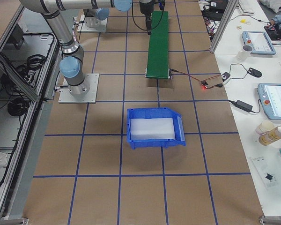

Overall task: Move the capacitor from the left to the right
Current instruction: 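Carry the brown capacitor in the left gripper toward the conveyor's near end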

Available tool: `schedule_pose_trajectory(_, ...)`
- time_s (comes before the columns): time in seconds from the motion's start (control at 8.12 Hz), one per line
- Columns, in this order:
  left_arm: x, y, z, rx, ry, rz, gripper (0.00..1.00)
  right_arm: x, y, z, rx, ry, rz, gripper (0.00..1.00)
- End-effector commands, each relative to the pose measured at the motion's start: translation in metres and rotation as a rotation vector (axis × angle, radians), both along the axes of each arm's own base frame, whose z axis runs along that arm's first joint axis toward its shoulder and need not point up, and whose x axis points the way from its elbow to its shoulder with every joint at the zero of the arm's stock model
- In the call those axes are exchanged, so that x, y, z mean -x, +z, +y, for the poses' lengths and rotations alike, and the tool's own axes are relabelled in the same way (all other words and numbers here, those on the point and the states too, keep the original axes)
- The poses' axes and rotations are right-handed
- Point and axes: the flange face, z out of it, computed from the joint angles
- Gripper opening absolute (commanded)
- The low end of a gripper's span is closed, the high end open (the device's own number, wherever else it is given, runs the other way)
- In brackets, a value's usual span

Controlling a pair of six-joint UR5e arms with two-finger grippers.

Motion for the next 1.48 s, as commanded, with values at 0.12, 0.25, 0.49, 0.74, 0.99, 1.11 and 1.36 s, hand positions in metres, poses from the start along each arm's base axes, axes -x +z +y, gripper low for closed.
schedule_pose_trajectory(0.12, -0.024, -0.050, 0.008, -0.046, 0.048, 0.044, 1.00, 0.000, 0.000, 0.000, -0.001, 0.002, 0.000, 1.00)
schedule_pose_trajectory(0.25, -0.026, -0.053, 0.006, -0.028, 0.055, 0.025, 1.00, 0.000, 0.000, 0.000, 0.001, 0.000, 0.000, 1.00)
schedule_pose_trajectory(0.49, -0.026, -0.057, 0.005, -0.024, 0.117, 0.024, 0.98, 0.000, 0.000, 0.000, 0.001, 0.002, 0.000, 1.00)
schedule_pose_trajectory(0.74, -0.027, -0.056, 0.005, -0.022, 0.119, 0.022, 0.75, 0.000, -0.001, -0.001, -0.001, 0.000, 0.000, 1.00)
schedule_pose_trajectory(0.99, -0.027, -0.058, 0.005, -0.029, 0.116, 0.022, 0.04, 0.000, 0.000, -0.001, 0.001, 0.002, 0.000, 1.00)
schedule_pose_trajectory(1.11, -0.027, -0.058, 0.005, -0.030, 0.116, 0.021, 0.00, 0.000, 0.000, -0.001, 0.002, 0.001, -0.002, 1.00)
schedule_pose_trajectory(1.36, -0.027, -0.035, 0.006, -0.010, 0.107, -0.007, 0.00, 0.000, 0.000, -0.001, 0.003, 0.000, 0.000, 1.00)
